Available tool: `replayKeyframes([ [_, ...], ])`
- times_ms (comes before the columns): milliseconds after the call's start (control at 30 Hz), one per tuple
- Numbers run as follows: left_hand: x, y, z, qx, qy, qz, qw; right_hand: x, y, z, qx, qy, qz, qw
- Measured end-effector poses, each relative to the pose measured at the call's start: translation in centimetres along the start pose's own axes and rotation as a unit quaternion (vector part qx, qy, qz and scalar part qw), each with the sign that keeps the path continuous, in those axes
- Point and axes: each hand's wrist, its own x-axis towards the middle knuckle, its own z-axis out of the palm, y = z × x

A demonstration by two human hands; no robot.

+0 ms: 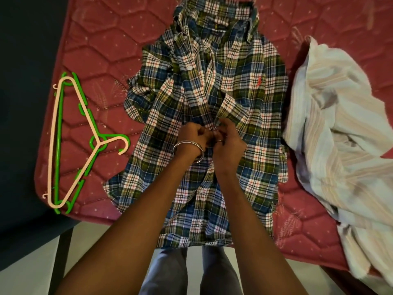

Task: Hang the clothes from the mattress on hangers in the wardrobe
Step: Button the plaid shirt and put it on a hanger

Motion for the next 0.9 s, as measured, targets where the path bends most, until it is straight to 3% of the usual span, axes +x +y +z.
replayKeyframes([
  [100,-0.2,0.1,-0.5,-0.071,-0.034,-0.029,0.996,0.1,0.2,-0.2,0.031,-0.016,0.020,0.999],
  [467,1.0,-0.3,-1.2,-0.075,-0.103,-0.059,0.990,0.4,0.7,-0.4,0.127,-0.078,0.119,0.982],
  [600,1.5,-0.2,-1.0,-0.036,-0.118,-0.039,0.992,1.2,0.1,-0.7,0.270,-0.060,0.180,0.944],
  [733,1.5,-0.2,-1.1,-0.023,-0.121,-0.035,0.992,1.6,-0.7,-0.6,0.474,-0.014,0.304,0.826],
  [800,1.5,-0.3,-1.2,-0.036,-0.125,-0.038,0.991,1.6,-0.7,-0.5,0.501,-0.002,0.316,0.806],
  [900,1.2,-0.5,-1.4,-0.066,-0.137,-0.044,0.987,1.3,0.0,-0.1,0.474,-0.011,0.335,0.814],
])
